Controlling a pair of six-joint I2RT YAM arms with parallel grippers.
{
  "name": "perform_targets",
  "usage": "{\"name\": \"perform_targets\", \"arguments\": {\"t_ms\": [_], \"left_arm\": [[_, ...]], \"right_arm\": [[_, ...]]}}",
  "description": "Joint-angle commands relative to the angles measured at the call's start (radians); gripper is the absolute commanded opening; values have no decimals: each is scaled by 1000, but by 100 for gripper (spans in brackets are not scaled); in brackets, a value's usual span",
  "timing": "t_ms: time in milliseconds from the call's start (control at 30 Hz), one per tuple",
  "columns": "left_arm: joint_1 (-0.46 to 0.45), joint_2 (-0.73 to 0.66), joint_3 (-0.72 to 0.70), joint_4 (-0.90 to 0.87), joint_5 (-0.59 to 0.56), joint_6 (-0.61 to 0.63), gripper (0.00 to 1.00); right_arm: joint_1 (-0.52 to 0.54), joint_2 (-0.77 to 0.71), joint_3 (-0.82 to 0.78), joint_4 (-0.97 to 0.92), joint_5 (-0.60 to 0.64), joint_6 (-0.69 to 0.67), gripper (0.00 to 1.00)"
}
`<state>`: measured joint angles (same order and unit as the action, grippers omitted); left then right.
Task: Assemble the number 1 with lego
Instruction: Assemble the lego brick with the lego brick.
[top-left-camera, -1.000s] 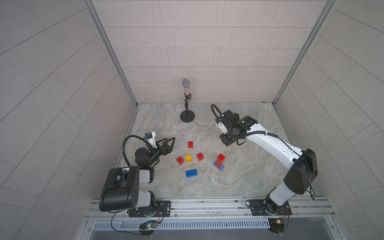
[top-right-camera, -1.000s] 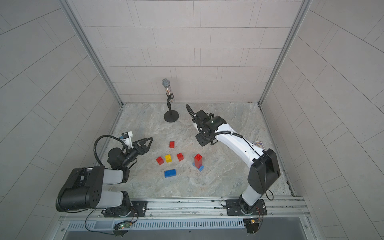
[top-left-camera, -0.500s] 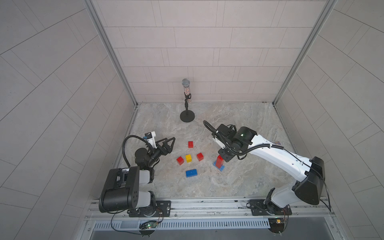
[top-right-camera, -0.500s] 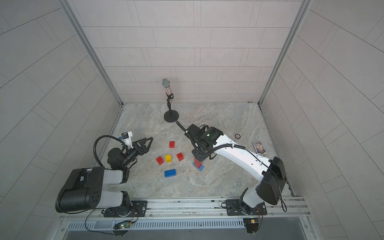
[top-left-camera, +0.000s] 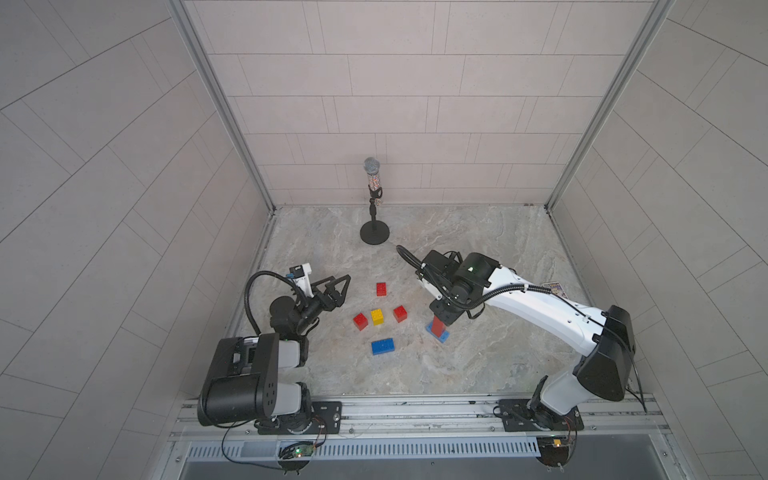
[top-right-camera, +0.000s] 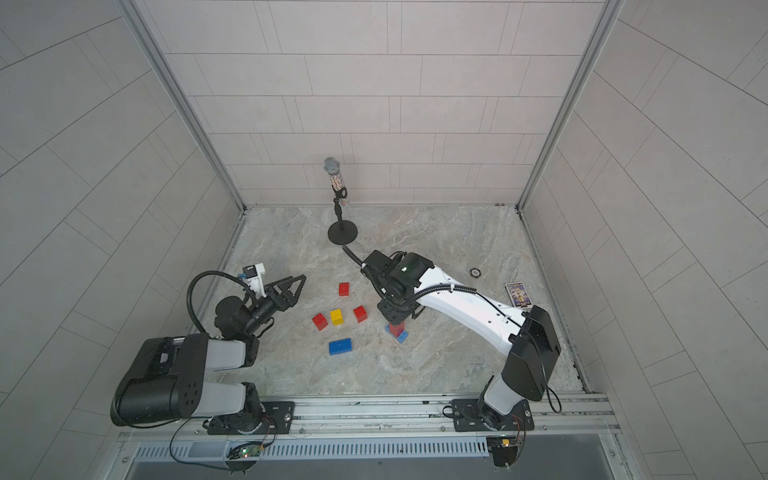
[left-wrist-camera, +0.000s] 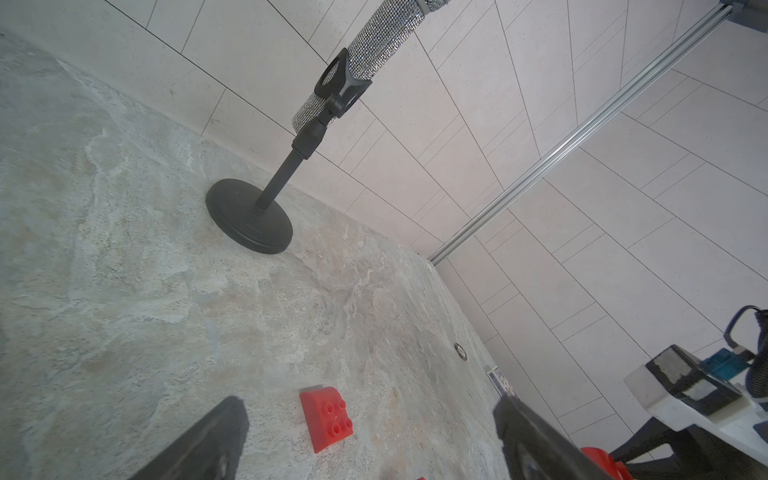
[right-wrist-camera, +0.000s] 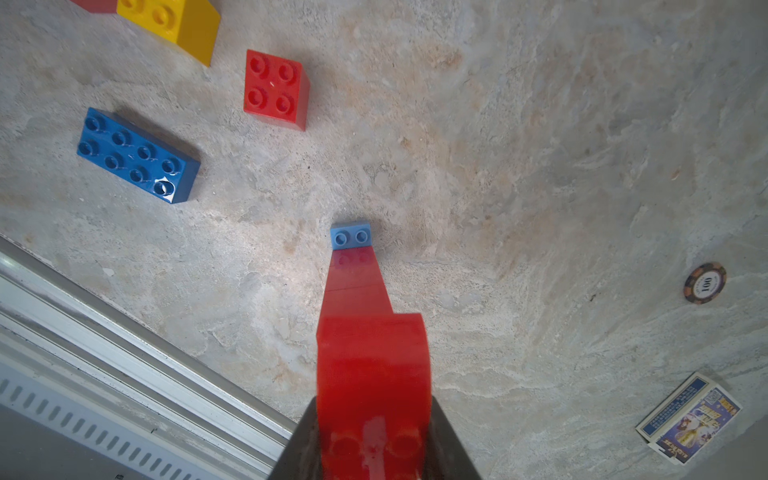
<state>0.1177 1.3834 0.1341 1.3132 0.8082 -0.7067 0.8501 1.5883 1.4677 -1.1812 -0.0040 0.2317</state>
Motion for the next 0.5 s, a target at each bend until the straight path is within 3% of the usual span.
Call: {"name": "perform_targets", "arguments": {"t_ms": [0,467], "left_arm": [[4,-16,-5,47,9,3,100],[6,-14,-4,47,8,3,100]], "right_arm": [[4,19,25,-50,5,-25,11],[5,50,18,-69,-9,-78,6]]}}
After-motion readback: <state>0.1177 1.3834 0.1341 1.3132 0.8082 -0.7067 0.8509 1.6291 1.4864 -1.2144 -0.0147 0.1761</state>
